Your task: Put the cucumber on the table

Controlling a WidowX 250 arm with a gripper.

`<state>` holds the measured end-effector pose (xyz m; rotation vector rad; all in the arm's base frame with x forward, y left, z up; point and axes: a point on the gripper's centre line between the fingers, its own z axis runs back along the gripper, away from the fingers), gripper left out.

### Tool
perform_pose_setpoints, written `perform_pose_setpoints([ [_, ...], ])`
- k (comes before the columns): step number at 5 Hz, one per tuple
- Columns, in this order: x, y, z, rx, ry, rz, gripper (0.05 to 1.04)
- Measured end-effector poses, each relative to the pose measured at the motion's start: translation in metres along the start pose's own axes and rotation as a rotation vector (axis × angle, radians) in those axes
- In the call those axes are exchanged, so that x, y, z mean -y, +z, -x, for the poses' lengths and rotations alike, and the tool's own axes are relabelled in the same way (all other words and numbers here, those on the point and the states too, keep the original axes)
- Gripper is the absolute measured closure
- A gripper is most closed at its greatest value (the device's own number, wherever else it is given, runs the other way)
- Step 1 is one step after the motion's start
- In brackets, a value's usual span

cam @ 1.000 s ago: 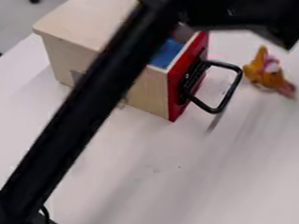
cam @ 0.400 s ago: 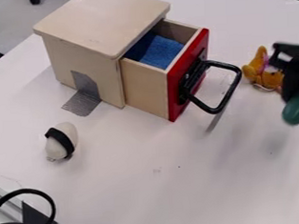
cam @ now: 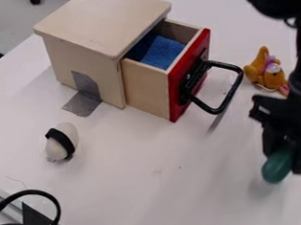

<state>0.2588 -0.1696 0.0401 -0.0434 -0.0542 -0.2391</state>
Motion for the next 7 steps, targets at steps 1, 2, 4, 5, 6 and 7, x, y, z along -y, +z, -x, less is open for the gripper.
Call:
perform_pose_setpoints([
  [1, 0.003, -0.007, 0.012, -0.037, -0.028, 0.020, 0.604],
  [2, 0.000, -0.011, 0.018, -0.066, -0.034, 0.040, 0.604],
  [4, -0.029, -0.018, 0.019, -0.104, 0.010, -0.061, 0.604],
  [5, -0.040, -0.024, 0.022, -0.123, 0.058, -0.062, 0.604],
  [6, -0.042, -0.028, 0.025, -0.146, 0.064, -0.075, 0.528],
  [7, -0.042, -0.028, 0.024, -0.156, 0.070, -0.081, 0.219],
])
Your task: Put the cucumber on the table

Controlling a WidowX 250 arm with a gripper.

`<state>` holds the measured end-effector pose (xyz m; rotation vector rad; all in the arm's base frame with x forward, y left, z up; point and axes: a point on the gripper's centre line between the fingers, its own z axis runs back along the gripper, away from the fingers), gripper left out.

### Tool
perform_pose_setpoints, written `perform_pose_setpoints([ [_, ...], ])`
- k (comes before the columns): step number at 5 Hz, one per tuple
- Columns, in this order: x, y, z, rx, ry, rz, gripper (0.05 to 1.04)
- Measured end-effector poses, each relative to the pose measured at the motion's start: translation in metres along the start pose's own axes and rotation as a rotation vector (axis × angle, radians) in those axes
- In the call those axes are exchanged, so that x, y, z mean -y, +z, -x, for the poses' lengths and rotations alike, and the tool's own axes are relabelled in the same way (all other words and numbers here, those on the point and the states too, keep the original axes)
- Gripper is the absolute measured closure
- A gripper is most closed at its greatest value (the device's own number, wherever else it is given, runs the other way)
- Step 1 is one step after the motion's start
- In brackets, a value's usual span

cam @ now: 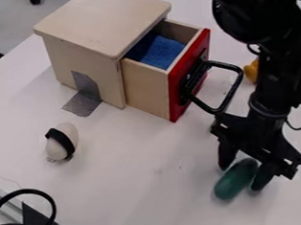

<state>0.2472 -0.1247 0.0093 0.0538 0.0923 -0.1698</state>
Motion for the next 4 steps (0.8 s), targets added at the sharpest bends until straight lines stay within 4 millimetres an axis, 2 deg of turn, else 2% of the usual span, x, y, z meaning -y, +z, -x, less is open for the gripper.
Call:
perform_pose_setpoints([
  [1, 0.000, 0.000, -0.001, 0.004, 0.003, 0.001, 0.067],
  [2, 0.001, 0.015, -0.003, 0.065, 0.020, -0.003, 0.078],
  [3, -0.002, 0.045, -0.005, 0.154, 0.040, 0.002, 0.084],
  [4, -0.005, 0.063, -0.003, 0.204, 0.073, 0.004, 0.084],
])
